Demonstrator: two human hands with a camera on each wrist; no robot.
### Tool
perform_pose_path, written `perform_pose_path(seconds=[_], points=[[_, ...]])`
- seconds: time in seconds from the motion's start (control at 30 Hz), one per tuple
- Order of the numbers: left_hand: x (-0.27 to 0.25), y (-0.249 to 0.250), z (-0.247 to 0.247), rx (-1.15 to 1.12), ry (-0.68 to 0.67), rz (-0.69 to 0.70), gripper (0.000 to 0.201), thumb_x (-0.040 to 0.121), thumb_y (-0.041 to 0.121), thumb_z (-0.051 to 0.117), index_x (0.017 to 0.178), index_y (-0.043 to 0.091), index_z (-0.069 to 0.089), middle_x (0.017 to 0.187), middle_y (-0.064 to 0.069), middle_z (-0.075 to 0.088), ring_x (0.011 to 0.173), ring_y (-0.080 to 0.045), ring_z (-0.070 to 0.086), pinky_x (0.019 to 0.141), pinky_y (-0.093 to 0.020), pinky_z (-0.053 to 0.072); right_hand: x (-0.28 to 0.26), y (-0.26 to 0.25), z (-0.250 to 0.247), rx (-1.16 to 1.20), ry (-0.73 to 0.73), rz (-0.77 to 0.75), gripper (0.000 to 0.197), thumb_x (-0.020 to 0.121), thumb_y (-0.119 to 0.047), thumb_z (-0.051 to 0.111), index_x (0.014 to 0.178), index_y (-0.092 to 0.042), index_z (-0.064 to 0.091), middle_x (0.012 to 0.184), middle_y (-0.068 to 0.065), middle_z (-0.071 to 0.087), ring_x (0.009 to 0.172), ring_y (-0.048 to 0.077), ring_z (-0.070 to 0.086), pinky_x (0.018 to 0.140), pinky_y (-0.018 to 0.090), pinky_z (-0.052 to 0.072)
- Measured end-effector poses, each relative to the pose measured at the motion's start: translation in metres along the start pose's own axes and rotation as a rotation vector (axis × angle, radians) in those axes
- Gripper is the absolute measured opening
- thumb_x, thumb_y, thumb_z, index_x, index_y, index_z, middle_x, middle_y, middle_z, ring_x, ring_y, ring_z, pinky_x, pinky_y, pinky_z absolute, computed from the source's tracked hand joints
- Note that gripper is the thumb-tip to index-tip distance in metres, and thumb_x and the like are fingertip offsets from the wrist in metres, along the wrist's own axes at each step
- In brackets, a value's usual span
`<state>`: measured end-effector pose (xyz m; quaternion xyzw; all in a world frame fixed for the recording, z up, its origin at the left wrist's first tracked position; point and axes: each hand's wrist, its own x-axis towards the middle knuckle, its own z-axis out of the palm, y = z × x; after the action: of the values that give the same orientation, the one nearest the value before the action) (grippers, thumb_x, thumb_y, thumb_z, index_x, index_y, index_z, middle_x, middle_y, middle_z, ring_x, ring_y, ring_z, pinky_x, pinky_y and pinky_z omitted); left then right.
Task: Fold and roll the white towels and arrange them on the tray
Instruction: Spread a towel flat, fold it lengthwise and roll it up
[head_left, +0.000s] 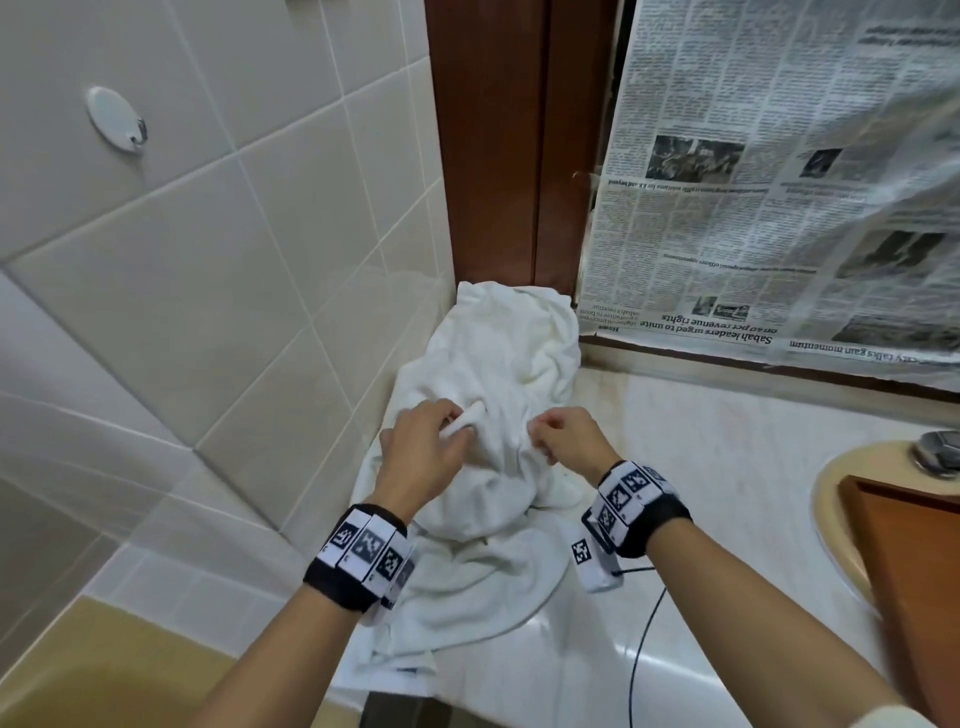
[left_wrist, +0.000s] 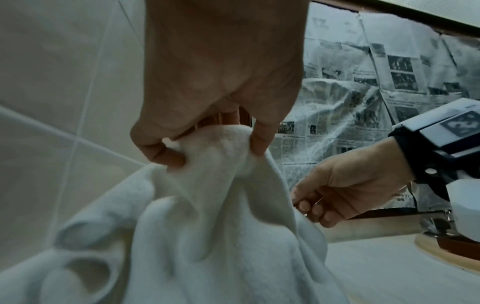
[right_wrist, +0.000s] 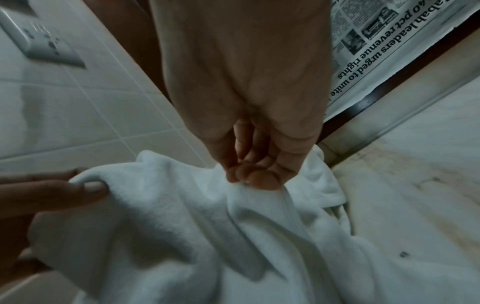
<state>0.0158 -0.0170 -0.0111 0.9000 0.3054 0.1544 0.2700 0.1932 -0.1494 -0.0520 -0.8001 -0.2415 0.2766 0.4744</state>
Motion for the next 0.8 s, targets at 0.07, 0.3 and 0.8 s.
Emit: perform_pose_path(seconds=[0.07,0.3,0.8], points=[[-0.015,0.002,-0.008,-0.087,0.019,0.031,0.01,0.086,0.047,0.053,0.091,0.039,0.056,0.097,0.014,0.057,0.097,-0.014,0.054,0.087,-0.042,0.044,-0.007,-0.003,-0.007,-0.006,0.002,-0.039,0.014,0.091,-0.013,0.06,0.08,-0.014,0.069,0.076,0.0,0.067,0.072,0.017,0.059,0.07,0.037,0.052],[-0.068,0.051,-0.035,-0.574,-0.007,0.07,0.009,0.098,0.032,0.062,0.105,0.027,0.063,0.092,0.01,0.067,0.082,-0.021,0.065,0.075,-0.048,0.056,-0.064,-0.008,-0.008,-0.138,-0.2,-0.238,0.051,0.081,-0.028,0.078,0.125,-0.026,0.053,0.119,-0.009,0.054,0.102,0.011,0.055,0.084,0.024,0.047],[-0.107,0.127,-0.048,-0.493,0.123,0.224,0.018,0.085,0.014,0.076,0.101,0.024,0.072,0.101,0.012,0.072,0.092,-0.009,0.066,0.083,-0.022,0.049,-0.198,-0.018,-0.166,0.021,0.151,-0.409,0.022,0.099,-0.024,0.057,0.081,-0.012,0.058,0.068,-0.006,0.052,0.062,0.006,0.044,0.062,0.028,0.035]])
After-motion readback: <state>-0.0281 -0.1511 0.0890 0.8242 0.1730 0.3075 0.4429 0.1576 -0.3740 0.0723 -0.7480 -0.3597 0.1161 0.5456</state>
